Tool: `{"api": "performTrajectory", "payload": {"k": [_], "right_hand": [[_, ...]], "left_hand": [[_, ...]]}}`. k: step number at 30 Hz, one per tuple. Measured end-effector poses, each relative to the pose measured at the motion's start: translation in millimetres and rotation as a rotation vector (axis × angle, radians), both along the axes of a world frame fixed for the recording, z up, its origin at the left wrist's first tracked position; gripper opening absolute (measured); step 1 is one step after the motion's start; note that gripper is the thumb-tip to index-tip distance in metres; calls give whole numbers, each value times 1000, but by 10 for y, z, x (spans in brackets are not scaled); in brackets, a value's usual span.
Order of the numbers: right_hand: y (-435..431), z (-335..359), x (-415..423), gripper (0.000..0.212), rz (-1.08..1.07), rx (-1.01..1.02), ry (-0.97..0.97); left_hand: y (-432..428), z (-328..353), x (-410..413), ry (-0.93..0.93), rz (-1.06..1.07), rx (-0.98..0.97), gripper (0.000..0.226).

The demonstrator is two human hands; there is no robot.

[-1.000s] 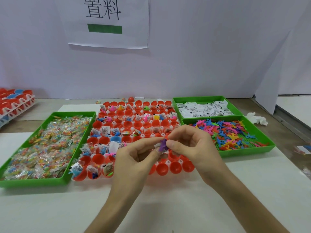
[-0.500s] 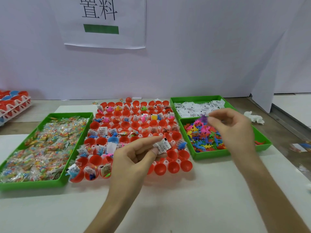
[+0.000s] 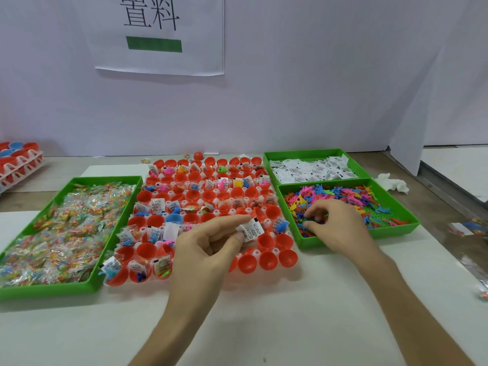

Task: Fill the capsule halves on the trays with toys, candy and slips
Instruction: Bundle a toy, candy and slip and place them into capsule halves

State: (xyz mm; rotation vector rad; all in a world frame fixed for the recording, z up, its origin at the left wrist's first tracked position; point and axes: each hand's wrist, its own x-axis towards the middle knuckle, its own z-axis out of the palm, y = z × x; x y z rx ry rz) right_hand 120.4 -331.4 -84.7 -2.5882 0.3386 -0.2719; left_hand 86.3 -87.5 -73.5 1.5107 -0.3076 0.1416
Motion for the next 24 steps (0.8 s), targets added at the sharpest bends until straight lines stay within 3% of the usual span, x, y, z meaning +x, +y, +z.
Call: {"api": "performTrajectory", "payload": {"k": [11, 20, 24], "right_hand": [[-47, 23, -17, 26, 60, -82, 121], [-95, -39, 28, 7, 67, 48, -99], [-145, -2, 34, 11, 69, 82, -218]], "left_hand": [[-4, -6, 4, 7, 12, 34, 41], [-6, -5, 5, 9, 14, 36, 39], [1, -1, 3, 9, 10, 35, 38]]}}
